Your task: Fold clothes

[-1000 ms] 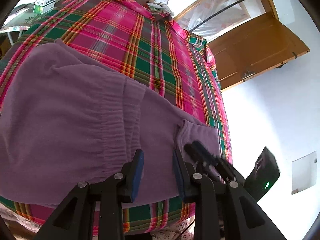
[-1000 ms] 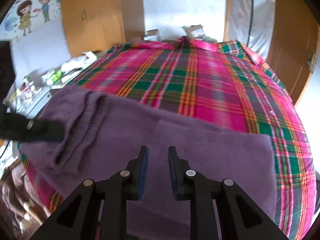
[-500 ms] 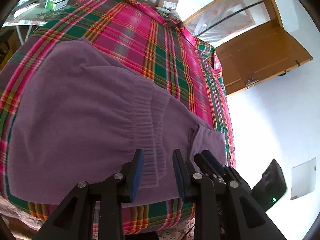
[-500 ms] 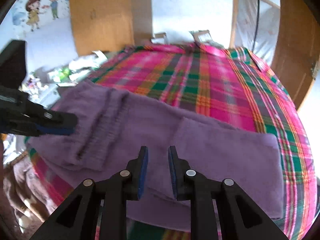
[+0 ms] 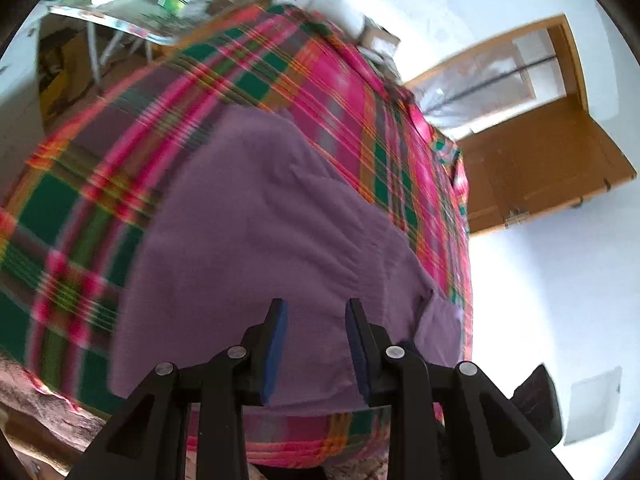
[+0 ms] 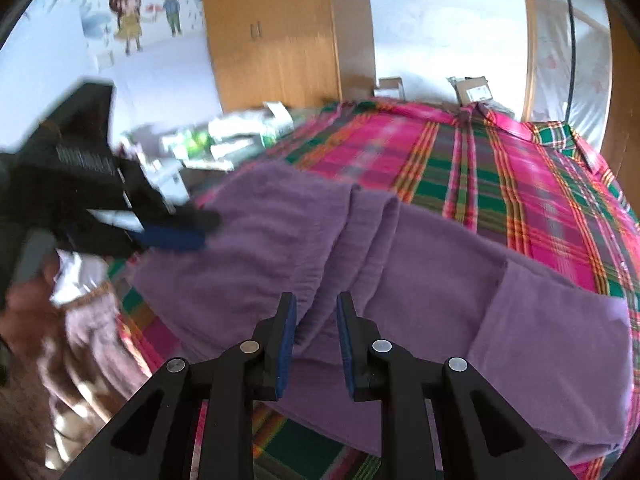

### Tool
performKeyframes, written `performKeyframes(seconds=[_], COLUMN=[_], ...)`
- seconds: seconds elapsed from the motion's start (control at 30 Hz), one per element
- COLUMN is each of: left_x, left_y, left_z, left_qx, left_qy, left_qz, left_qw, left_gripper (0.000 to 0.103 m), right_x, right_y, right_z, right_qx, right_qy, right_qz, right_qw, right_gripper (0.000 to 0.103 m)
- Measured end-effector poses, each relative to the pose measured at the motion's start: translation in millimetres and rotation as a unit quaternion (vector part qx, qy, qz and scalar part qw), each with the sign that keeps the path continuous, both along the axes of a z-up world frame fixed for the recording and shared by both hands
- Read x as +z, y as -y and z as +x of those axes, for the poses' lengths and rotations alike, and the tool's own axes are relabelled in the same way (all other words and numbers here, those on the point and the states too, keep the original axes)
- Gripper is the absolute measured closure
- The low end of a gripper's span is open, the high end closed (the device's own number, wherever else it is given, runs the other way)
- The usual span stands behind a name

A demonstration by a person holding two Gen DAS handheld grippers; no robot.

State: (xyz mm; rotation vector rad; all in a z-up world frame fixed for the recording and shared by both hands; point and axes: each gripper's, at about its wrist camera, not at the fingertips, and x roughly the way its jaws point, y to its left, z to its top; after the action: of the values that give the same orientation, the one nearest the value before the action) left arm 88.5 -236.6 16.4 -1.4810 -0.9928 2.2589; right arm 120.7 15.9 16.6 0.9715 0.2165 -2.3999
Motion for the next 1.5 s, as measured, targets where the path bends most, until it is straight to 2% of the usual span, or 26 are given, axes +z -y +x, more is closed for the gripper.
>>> performKeyframes(seconds=[0.07, 0.27, 0.37, 0.43, 0.6, 0.83, 0.93, 1.07, 1.13, 1.2, 1.3, 1.37, 1.5], left_x=[-2.0, -8.9, -10.3, -9.8, -11.7, -22.0, -23.5, -23.6, -27.4, -28.3, -28.3, -29.0, -27.4], left_y=[8.2, 29.3, 36.0, 39.6, 53.2, 65.4, 67.9, 70.0, 72.7, 75.4, 77.9, 77.8, 72.0], left_z=[0.4, 2.9, 5.1, 4.2, 4.7, 7.4, 6.2, 2.1, -1.5, -5.2, -12.5, -21.0, -38.2], left_qx=[0.010, 0.032, 0.044, 0.048, 0.056, 0.060, 0.062, 0.052, 0.050, 0.049, 0.042, 0.035, 0.020], left_qy=[0.003, 0.010, 0.012, 0.009, 0.012, 0.025, 0.030, 0.030, 0.038, 0.036, 0.024, 0.015, 0.003], left_qz=[-0.001, 0.003, 0.003, 0.000, -0.011, -0.002, 0.004, -0.015, -0.012, -0.016, 0.003, 0.021, 0.008], left_qw=[1.0000, 0.9994, 0.9990, 0.9988, 0.9983, 0.9979, 0.9976, 0.9981, 0.9980, 0.9980, 0.9988, 0.9991, 0.9998], left_gripper=[0.073, 0.073, 0.073, 0.073, 0.073, 0.073, 0.073, 0.073, 0.073, 0.073, 0.070, 0.063, 0.062], right_x=[-7.0, -10.5, -6.6, -0.1, 15.5, 17.3, 11.8, 1.6, -1.6, -4.6, -10.4, -14.8, -21.6], right_y=[2.3, -2.9, -5.8, -6.2, 10.8, 49.2, 66.2, 92.0, 104.5, 114.7, 125.2, 130.7, 134.8], right_z=[1.9, 7.7, 9.0, 14.7, 22.2, 39.7, 41.6, 34.0, 34.9, 39.4, 42.2, 40.4, 35.1], right_qx=[-0.004, -0.005, -0.013, -0.008, 0.035, 0.084, 0.117, 0.161, 0.189, 0.211, 0.221, 0.220, 0.210], right_qy=[-0.004, -0.013, -0.013, -0.030, -0.055, -0.089, -0.077, -0.033, -0.025, -0.031, -0.037, -0.034, -0.027], right_qz=[0.019, 0.035, 0.035, 0.020, -0.015, 0.021, 0.027, 0.009, 0.006, 0.015, 0.028, 0.036, 0.045], right_qw=[1.000, 0.999, 0.999, 0.999, 0.998, 0.992, 0.990, 0.986, 0.982, 0.977, 0.974, 0.974, 0.976], right_gripper=[0.082, 0.082, 0.082, 0.082, 0.081, 0.079, 0.079, 0.078, 0.067, 0.066, 0.066, 0.066, 0.066])
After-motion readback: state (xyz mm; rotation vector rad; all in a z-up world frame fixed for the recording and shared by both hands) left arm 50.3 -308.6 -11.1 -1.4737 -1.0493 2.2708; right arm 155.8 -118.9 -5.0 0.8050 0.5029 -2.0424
